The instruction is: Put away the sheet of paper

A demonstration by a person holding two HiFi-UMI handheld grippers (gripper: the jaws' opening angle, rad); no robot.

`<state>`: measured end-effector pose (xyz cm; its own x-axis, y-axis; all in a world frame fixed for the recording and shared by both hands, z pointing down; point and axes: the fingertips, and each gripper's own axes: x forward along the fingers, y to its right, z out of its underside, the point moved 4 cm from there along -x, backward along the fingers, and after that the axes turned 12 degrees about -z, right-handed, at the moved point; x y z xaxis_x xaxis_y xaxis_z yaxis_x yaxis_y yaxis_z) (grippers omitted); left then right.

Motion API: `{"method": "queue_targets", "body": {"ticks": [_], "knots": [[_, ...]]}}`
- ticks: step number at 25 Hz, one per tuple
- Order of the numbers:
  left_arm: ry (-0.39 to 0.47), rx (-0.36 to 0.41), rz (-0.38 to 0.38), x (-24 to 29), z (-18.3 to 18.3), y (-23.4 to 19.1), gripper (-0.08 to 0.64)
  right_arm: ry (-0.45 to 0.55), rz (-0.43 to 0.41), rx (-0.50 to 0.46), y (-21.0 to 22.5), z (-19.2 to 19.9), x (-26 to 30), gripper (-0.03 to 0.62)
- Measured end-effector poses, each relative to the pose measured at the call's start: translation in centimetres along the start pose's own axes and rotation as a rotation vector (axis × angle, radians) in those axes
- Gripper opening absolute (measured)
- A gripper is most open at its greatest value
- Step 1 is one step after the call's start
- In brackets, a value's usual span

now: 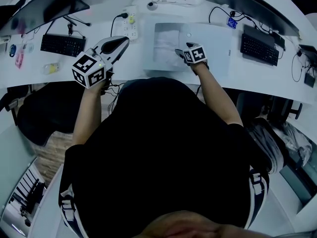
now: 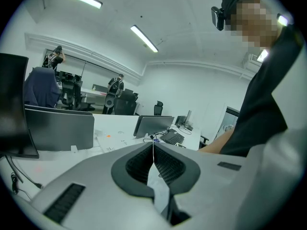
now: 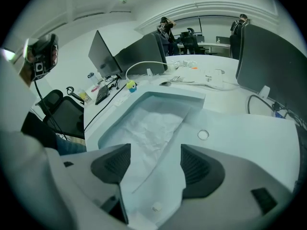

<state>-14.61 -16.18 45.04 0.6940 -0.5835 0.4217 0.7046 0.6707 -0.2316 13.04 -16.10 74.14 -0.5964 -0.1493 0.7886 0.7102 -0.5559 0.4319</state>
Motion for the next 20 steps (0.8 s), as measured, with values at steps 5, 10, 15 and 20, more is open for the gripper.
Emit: {"method": "queue_targets", "body": {"ticks": [5,10,15,20], "knots": [[0.011,0.012,0.009,-0.2,-0.2,0.9,0.021,0.047,-0.023,0.038,-0.4,0.4,-1.6,0.334],[0.019,0.024,0.018,-0.4,-0.2,1.9,0.021,0.112,-0.032,0.067,-1.1,-0.1,-3.9,0.334],[0.025,0.034,0.035,-0.1,-0.5,2.8,0.021,0.156,-0.017,0.061,-1.6,-0.4,-5.9,0.334],[0.036,0.052,0.057,0.6,-1.1,4.3,0.021,0.189,-0.006,0.053,-1.9,-0.2,-8.3,0.331]]}}
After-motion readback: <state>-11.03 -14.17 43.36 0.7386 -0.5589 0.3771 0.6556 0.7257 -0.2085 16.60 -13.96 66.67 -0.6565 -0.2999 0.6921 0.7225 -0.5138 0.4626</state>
